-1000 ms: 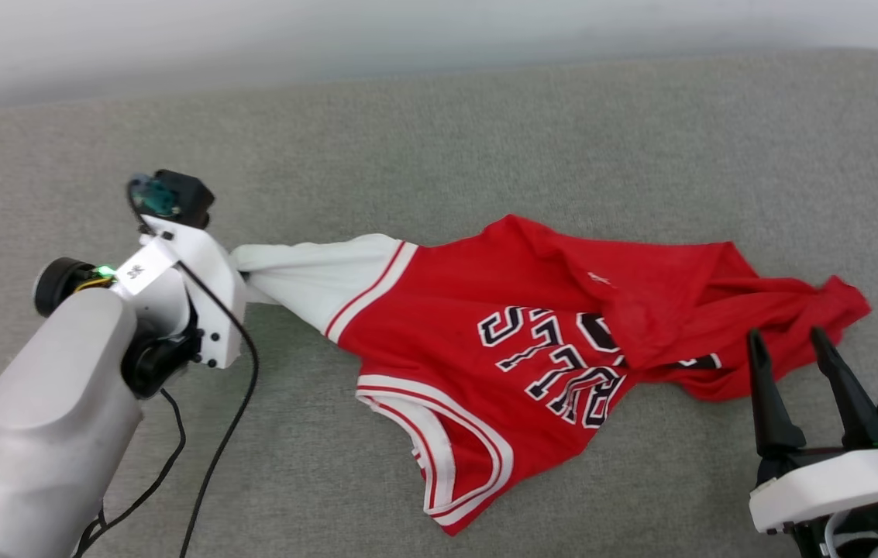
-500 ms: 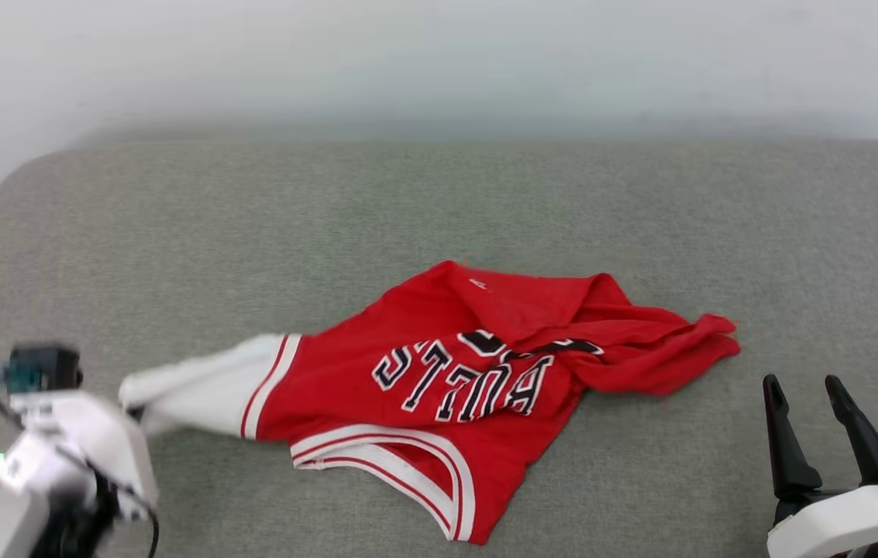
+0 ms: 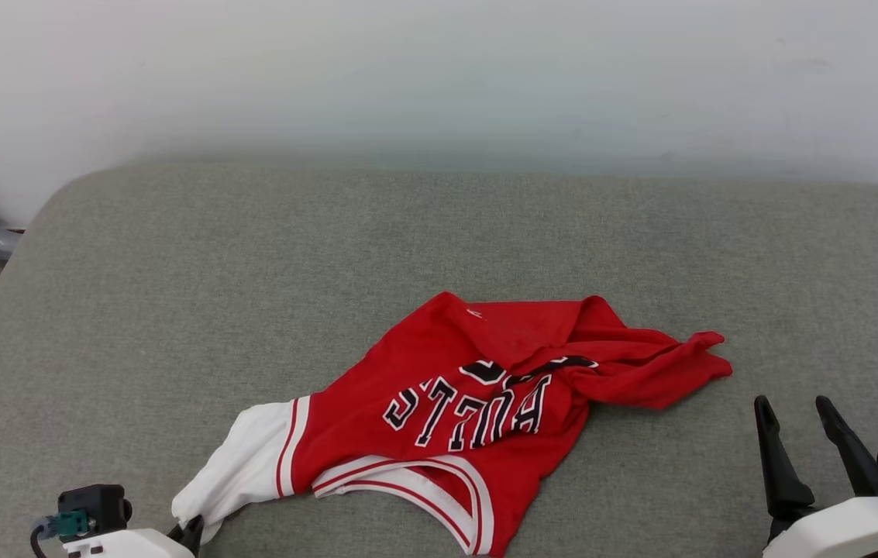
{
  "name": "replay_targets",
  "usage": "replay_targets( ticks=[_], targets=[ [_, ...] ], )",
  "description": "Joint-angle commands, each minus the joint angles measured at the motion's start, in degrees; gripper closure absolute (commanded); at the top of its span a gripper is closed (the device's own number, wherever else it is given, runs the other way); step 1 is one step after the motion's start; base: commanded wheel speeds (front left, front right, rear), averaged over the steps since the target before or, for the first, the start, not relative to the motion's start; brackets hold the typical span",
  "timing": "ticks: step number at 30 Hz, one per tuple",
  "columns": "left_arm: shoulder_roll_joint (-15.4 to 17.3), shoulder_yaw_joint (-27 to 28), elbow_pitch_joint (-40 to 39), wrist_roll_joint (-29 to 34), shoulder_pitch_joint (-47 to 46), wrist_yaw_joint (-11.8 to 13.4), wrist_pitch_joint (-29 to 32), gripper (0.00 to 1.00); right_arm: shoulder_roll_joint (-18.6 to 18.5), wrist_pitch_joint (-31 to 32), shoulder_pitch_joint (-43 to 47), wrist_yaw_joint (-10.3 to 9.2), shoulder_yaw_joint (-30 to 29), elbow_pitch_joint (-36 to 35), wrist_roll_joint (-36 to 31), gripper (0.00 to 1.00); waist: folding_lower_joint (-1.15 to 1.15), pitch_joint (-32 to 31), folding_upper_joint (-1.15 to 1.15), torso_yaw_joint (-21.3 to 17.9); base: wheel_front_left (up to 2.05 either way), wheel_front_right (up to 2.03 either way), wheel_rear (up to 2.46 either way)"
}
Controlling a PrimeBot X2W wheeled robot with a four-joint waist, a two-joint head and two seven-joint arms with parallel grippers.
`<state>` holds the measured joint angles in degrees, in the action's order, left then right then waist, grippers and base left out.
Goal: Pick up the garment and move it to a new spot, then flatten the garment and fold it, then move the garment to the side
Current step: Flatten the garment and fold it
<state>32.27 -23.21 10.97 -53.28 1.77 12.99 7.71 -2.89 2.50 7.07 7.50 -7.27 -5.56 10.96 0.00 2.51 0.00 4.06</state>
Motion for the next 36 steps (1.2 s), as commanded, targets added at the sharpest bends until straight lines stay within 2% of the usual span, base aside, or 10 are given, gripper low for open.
replay_targets(
  ticks=[1,9,16,28,33,36],
  targets=[
    [-0.31,-0.03,0.12,1.16,-0.41,-0.46,-2.02,0.0,0.03,0.19,0.73,-0.02,0.12,-0.25,-0.42,0.0,0.0,-0.7,0.0,0.17,0.0,0.0,0.0],
    [-1.99,-0.62,-1.47,8.39,-2.99,-0.26,-14.5,0.0,0.04,0.9,1.47,-0.02,1.26,-0.75,-0.75,0.0,0.0,-3.0,0.0,-0.4,0.0,0.0,0.0],
    [-3.72,-1.36,-4.85,13.91,-4.55,0.99,-21.03,0.0,0.04,1.36,2.06,-0.02,2.06,-1.56,-1.29,0.0,0.0,-4.03,0.0,-1.02,0.0,0.0,0.0],
    [-6.79,-0.72,-9.88,20.1,-2.68,2.3,-22.89,0.0,0.04,3.51,2.52,-0.02,2.53,-2.33,-2.78,0.0,0.0,-5.09,0.0,-1.28,0.0,0.0,0.0],
    [-7.61,-0.88,-10.35,21.15,-2.39,1.96,-22.97,0.0,-0.01,11.42,1.13,-0.02,5.42,1.08,-3.91,0.0,0.0,-4.92,0.0,-0.06,0.0,0.0,0.0],
    [-8.29,-1.0,-10.53,21.96,-3.11,1.64,-22.99,0.0,-1.27,17.04,0.1,-0.02,8.42,3.65,-3.19,0.0,0.0,-4.68,0.0,1.33,0.0,0.0,0.0]
  ],
)
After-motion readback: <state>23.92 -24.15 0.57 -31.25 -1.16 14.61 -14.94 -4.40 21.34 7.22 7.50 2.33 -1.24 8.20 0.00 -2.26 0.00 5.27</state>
